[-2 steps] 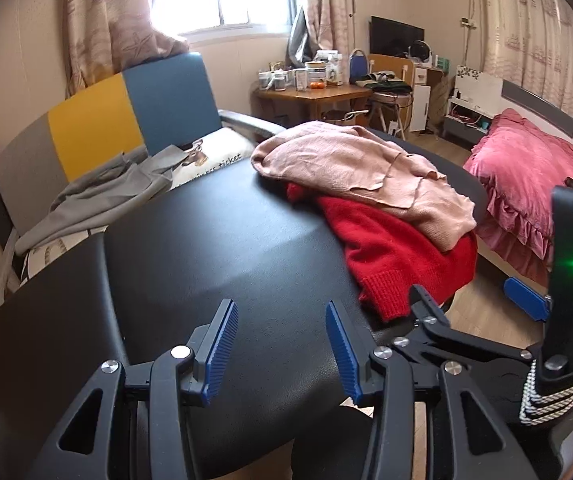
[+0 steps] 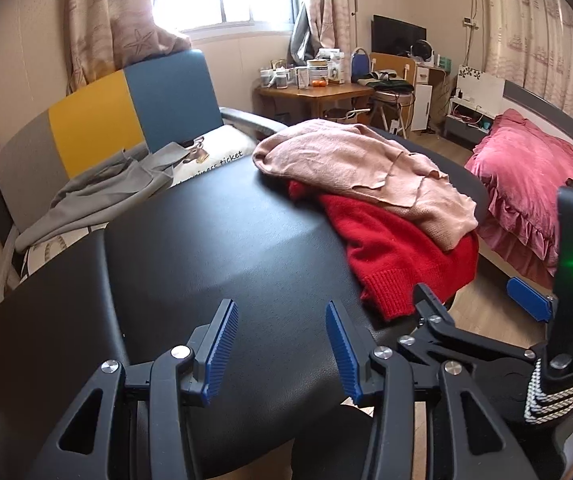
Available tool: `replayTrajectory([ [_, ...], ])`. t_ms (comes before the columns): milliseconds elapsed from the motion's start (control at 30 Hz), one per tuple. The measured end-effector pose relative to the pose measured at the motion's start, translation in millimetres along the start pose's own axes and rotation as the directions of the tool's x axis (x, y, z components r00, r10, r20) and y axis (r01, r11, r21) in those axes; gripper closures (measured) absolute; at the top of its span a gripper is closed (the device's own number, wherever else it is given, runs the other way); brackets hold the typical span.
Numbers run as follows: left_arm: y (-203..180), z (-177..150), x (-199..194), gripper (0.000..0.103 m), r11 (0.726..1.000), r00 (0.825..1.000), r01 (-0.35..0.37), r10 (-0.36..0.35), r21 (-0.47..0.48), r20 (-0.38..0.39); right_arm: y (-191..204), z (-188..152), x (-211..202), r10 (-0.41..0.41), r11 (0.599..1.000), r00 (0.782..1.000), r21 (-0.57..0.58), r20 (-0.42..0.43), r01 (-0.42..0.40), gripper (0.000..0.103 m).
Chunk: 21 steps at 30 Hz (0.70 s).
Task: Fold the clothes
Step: 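Move both tools toward the pink sweater on the bench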
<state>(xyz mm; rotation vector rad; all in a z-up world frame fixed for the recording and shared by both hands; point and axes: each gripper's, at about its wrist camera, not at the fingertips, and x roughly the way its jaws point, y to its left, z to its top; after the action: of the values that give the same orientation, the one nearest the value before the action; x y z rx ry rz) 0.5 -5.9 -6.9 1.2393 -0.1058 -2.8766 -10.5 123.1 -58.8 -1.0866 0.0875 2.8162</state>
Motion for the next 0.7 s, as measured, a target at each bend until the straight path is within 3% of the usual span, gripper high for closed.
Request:
replayTrajectory([
  [300,24,-23,21,0.056,0.996,0.994,0.069,-0.074,-0.065,-0.076,-1,-3,3,0.009,1.0,1.0,0.009,-0.014,-0.009,0.0],
  [367,26,-26,31,0.05,0.993,0.99,0.085,-0.094,-0.083,-0.109,0,-3,4,0.008,1.0,1.0,0.006,-0.018,-0.008,0.0],
  [467,35,-34,44,0.05,0.989,0.982,0.106,-0.12,-0.102,-0.148,4,-6,11,0.015,1.0,1.0,-0.003,-0.027,-0.015,0.0],
  [533,38,-42,52,0.051,0.995,0.984,0.069,-0.08,-0.076,-0.158,3,-10,15,0.1,0.995,0.994,0.023,-0.041,-0.099,0.0],
  [600,52,-55,55,0.051,0.993,0.983,0.095,-0.105,-0.07,-0.153,2,-14,19,0.187,0.982,0.981,0.052,-0.056,-0.184,0.0],
  [700,81,-69,64,0.051,0.986,0.978,0.121,-0.138,-0.114,-0.158,-3,-19,31,0.33,0.939,0.939,0.139,-0.096,-0.316,0.003],
])
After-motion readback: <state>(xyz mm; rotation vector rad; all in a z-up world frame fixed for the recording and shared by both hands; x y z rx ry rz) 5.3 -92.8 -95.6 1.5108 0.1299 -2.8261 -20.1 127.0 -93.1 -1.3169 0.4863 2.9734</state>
